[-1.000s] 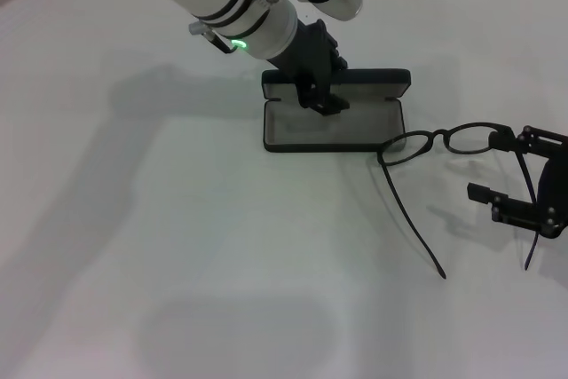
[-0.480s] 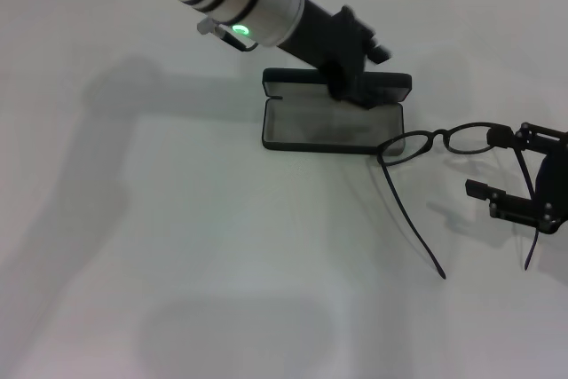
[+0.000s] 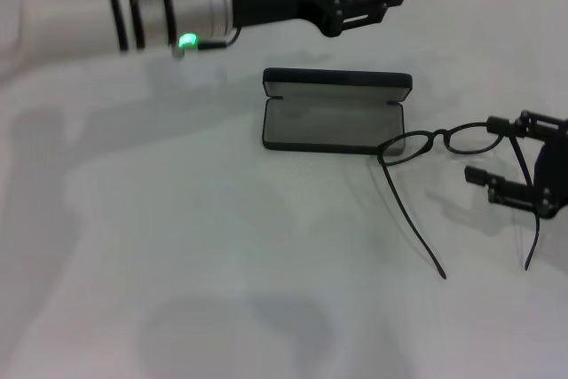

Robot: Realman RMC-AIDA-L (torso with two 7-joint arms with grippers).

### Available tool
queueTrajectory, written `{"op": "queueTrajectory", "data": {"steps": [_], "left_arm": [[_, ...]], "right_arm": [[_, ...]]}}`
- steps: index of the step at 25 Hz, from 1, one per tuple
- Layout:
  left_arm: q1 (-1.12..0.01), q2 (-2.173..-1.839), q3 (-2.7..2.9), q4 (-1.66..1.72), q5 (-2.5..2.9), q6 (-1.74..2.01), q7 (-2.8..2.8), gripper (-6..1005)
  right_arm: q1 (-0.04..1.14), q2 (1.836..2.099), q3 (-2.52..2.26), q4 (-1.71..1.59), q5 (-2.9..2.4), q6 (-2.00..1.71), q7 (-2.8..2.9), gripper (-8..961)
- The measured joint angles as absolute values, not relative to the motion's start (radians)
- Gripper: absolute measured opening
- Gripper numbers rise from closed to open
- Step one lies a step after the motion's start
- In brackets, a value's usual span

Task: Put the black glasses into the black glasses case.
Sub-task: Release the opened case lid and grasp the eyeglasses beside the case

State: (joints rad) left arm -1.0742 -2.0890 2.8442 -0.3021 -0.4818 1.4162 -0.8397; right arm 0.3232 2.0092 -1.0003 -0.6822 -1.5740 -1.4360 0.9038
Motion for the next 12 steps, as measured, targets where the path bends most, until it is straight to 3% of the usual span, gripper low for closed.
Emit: {"op": "queueTrajectory", "data": {"steps": [5, 12], "left_arm": [[-0.854, -2.09, 2.843, -0.092, -0.773, 1.42, -0.578, 560], [-0.676, -2.094, 2.831, 0.101, -0.883, 1.419, -0.405, 559]], "right_arm": [[0.351, 1.996, -1.003, -0.792, -1.6, -1.42, 1.094, 662], [0.45, 1.99, -1.008, -1.04, -1.913, -1.398, 1.431, 655]]}}
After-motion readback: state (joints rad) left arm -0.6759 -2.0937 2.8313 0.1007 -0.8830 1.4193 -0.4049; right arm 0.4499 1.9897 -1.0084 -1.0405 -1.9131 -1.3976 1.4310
